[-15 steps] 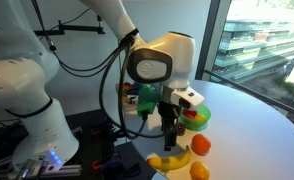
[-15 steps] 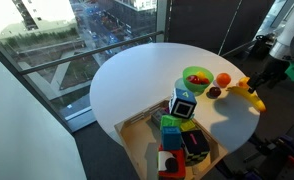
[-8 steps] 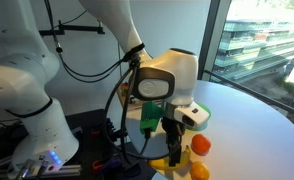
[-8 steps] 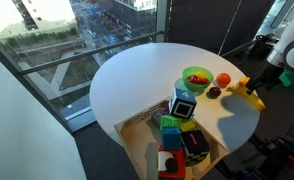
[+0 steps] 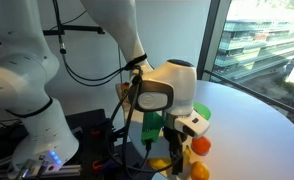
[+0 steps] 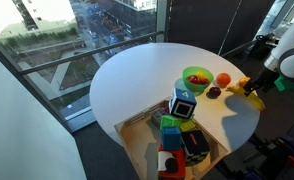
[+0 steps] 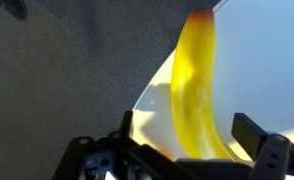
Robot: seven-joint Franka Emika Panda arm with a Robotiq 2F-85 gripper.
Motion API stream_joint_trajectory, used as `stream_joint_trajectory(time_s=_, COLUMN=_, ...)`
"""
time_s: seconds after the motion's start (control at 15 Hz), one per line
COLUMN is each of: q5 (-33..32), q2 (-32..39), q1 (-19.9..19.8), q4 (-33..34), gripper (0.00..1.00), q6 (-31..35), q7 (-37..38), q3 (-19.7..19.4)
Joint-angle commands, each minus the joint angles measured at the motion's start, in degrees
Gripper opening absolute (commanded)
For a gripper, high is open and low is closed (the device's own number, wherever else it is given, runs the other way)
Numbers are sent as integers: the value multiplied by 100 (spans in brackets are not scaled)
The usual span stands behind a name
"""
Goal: Pick up the yellow banana toy and put it in the green bowl
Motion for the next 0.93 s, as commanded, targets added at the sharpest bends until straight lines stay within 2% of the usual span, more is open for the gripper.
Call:
stream_joint_trajectory(time_s=0.0, q5=-66, q2=198, q1=104, q4=101, gripper=100, q6=253, q7=-14, q3=-133)
stream_joint_trajectory(time_s=0.07, q5=-112, q2=247, q1=137, q4=103, gripper=90, q6=341, q7=17, q3=-176)
stream_joint_trajectory(time_s=0.13, q5=-109, q2=282, q1=160, q4=104, gripper=73, q6=392, q7=9, q3=-201)
stream_joint_trajectory(time_s=0.6, q5=-204, q2=191, q1=461, q4=42, gripper=17, q6=345, q7=133, q3=-490)
stream_joint_trajectory(time_s=0.87, q5=-382, q2=-167, q1=635, q4=-72, gripper=16, q6=5, q7=133, q3=-606)
